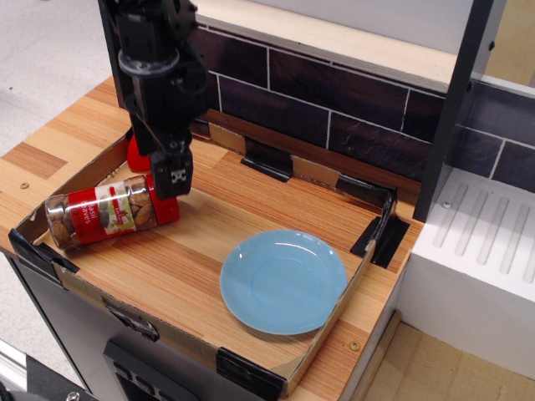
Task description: Topple basil bottle
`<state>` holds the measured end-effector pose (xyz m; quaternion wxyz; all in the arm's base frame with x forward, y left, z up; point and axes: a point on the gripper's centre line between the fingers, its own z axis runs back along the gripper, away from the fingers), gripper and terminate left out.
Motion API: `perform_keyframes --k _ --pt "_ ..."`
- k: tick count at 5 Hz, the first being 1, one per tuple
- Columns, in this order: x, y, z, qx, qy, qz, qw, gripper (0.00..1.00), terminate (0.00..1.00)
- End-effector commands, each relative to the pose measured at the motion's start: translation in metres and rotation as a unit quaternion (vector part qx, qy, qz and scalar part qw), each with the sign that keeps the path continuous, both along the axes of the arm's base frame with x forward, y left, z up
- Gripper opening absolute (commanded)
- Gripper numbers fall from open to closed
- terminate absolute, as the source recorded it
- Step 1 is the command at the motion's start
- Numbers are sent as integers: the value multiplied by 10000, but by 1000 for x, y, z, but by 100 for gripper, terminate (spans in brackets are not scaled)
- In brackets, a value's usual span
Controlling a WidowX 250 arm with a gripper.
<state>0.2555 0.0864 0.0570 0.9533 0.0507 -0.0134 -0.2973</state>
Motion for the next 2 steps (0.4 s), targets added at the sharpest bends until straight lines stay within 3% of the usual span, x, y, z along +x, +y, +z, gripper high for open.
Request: perform_keyframes --k 1,2 --pt "19 5 46 215 -386 596 9972 100 0" --pt "19 5 46 215 -386 596 9972 100 100"
